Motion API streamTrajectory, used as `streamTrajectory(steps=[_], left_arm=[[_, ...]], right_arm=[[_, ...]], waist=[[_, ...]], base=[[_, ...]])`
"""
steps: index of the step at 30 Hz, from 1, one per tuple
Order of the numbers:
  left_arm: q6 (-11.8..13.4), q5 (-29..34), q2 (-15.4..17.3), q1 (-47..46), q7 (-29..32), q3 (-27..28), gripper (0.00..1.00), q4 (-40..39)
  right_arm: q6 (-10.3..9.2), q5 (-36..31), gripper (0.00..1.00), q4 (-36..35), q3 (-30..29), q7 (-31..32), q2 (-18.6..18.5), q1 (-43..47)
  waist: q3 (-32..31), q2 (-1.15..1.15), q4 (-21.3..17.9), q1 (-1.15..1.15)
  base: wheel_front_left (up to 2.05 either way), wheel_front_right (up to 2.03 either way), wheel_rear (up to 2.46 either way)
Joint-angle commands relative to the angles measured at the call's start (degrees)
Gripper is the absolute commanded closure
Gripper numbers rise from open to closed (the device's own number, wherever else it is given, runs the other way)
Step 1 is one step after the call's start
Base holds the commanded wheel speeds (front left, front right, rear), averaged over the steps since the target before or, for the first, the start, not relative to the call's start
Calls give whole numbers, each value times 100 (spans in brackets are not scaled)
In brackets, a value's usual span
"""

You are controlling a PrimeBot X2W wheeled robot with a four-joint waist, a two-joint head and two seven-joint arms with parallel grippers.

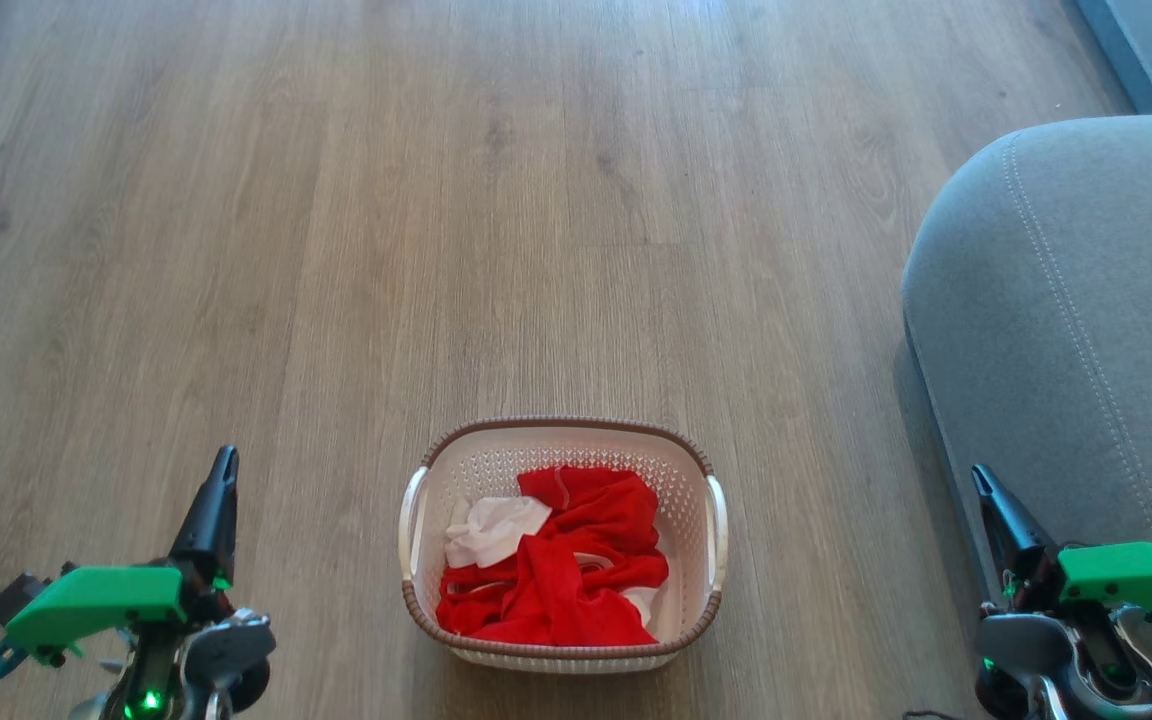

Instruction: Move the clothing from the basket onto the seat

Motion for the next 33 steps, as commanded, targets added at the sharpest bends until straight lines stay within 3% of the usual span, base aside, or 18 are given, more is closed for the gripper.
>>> streamTrajectory(steps=[1, 22, 23, 25, 33], left_arm=[[-39, 15, 22, -319, 41, 203, 100, -194], [-39, 15, 22, -319, 41, 203, 100, -194], [-39, 15, 22, -319, 41, 203, 0, -194], [5, 0, -2, 40, -3, -14, 0, 114], [3, 55, -1, 52, -115, -69, 0, 118]], right_arm=[[40, 34, 100, -211, 99, 41, -67, -281], [40, 34, 100, -211, 99, 41, -67, -281], [40, 34, 0, -211, 99, 41, -67, -281], [-1, -1, 0, 113, 15, -1, 7, 35], [1, -41, 0, 115, 112, -92, 1, 10]], waist=[[0, 0, 0, 0], [0, 0, 0, 0], [0, 0, 0, 0], [0, 0, 0, 0], [3, 0, 8, 0]], base=[[0, 0, 0], [0, 0, 0], [0, 0, 0], [0, 0, 0], [0, 0, 0]])
